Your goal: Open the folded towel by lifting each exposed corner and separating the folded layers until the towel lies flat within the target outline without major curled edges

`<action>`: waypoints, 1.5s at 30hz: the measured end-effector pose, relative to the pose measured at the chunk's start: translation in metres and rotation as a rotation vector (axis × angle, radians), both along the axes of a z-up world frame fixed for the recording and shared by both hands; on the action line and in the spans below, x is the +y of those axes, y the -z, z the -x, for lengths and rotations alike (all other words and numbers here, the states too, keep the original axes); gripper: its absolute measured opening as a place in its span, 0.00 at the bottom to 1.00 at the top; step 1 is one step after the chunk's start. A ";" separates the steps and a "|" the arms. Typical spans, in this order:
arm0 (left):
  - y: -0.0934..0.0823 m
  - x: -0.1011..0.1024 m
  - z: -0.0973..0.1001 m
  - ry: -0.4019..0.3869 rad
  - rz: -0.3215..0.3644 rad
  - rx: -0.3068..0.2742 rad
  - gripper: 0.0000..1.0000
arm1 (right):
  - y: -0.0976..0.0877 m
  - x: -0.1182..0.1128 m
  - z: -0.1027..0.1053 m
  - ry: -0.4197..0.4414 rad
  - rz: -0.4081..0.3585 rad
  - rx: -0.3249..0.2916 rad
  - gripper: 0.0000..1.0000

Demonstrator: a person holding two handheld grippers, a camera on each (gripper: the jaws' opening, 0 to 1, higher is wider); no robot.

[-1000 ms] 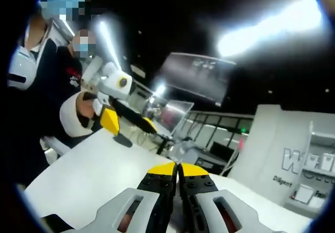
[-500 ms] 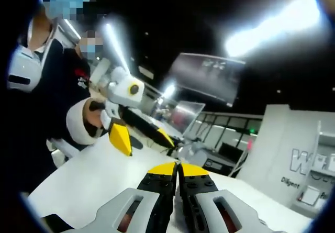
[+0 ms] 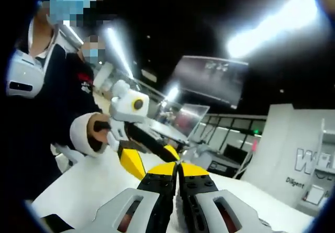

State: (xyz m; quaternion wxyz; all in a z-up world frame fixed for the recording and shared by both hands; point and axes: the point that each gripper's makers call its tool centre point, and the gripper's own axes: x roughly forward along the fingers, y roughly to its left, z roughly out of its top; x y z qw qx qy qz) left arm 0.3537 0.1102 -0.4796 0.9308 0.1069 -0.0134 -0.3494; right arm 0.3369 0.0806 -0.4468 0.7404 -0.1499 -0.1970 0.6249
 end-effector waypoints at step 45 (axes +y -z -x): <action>0.011 -0.012 -0.008 -0.056 0.007 -0.220 0.13 | 0.020 0.015 0.017 -0.060 0.084 0.011 0.00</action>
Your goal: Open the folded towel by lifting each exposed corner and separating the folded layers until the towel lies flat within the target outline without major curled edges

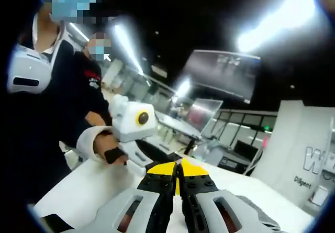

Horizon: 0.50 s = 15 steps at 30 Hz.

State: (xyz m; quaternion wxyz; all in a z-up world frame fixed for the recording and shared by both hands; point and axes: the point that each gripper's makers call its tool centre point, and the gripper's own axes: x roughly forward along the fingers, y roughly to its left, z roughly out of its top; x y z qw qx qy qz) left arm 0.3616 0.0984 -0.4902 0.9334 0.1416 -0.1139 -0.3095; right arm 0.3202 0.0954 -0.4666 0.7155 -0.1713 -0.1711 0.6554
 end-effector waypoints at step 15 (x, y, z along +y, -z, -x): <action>0.002 0.000 0.000 -0.001 0.032 0.030 0.06 | 0.005 0.000 0.002 -0.007 0.011 -0.020 0.00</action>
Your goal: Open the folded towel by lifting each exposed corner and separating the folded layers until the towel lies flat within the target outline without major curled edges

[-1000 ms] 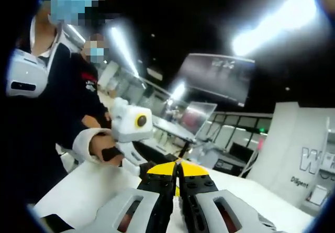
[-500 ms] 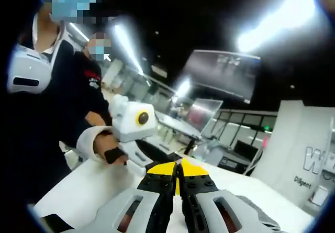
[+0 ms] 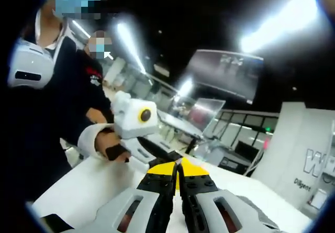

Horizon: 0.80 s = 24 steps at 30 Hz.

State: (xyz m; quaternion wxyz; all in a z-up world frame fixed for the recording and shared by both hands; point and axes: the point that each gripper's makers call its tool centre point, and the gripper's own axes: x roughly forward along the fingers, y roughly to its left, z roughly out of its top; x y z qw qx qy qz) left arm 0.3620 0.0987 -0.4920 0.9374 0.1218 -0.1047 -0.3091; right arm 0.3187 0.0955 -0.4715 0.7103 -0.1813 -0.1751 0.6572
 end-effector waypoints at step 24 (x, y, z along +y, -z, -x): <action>0.000 0.004 0.001 -0.033 0.036 0.012 0.04 | -0.003 -0.003 -0.006 0.022 -0.026 -0.062 0.02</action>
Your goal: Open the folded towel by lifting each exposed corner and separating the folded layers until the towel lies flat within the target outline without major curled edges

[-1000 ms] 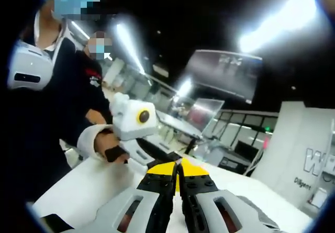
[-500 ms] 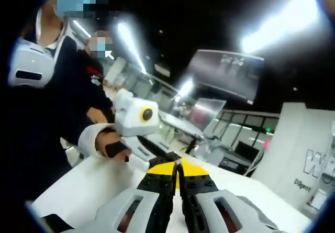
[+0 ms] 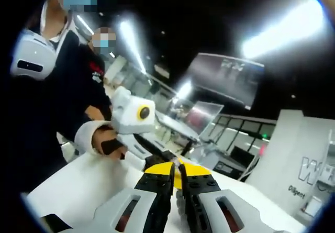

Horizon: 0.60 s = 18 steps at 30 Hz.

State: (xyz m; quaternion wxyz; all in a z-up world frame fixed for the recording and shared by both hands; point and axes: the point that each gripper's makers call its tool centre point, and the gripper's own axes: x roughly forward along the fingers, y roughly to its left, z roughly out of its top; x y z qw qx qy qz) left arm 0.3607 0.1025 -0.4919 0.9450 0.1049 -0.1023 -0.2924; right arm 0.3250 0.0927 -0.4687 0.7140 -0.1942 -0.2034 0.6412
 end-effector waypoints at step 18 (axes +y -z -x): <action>-0.005 0.006 0.002 -0.033 -0.004 -0.039 0.05 | 0.001 -0.008 -0.028 0.127 -0.012 -0.036 0.04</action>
